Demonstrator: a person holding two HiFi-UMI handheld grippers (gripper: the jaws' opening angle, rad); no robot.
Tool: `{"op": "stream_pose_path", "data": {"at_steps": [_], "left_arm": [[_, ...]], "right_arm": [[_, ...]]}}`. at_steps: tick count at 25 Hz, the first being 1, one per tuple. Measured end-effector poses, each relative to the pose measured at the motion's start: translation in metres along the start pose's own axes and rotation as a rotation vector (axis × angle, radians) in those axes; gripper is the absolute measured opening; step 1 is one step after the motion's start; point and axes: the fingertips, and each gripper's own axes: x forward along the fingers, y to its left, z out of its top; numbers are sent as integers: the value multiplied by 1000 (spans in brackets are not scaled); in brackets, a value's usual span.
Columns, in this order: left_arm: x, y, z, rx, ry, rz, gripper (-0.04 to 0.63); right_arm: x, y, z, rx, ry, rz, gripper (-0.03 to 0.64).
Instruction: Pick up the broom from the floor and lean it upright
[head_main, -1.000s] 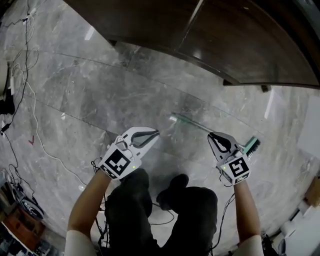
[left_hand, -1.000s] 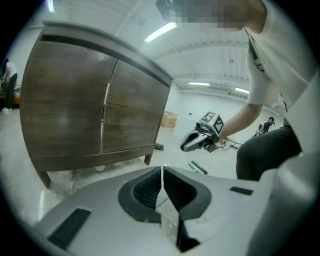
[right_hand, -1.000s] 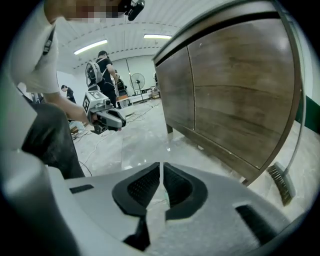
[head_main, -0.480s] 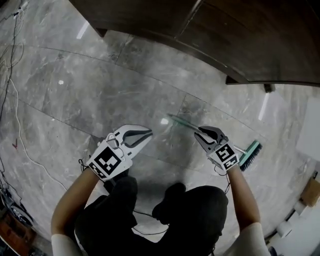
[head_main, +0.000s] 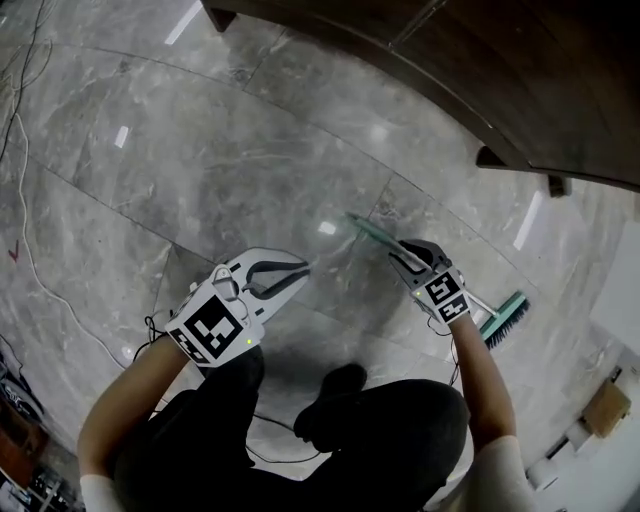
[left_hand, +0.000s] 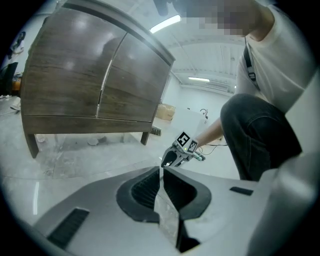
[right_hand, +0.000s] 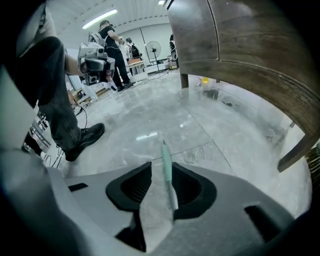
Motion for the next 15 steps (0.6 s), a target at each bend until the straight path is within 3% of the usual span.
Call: {"op": "stream_pose_path", "data": {"at_steps": [7, 14, 15], "left_arm": [[-8, 6, 13, 21, -20, 12, 11], [-10, -5, -1, 21, 29, 6, 12], [-10, -4, -1, 28, 29, 9, 12]], "right_arm": [[31, -15, -39, -47, 95, 23, 126], [54, -21, -69, -125, 186, 28, 124], [56, -22, -70, -133, 187, 18, 101]]}}
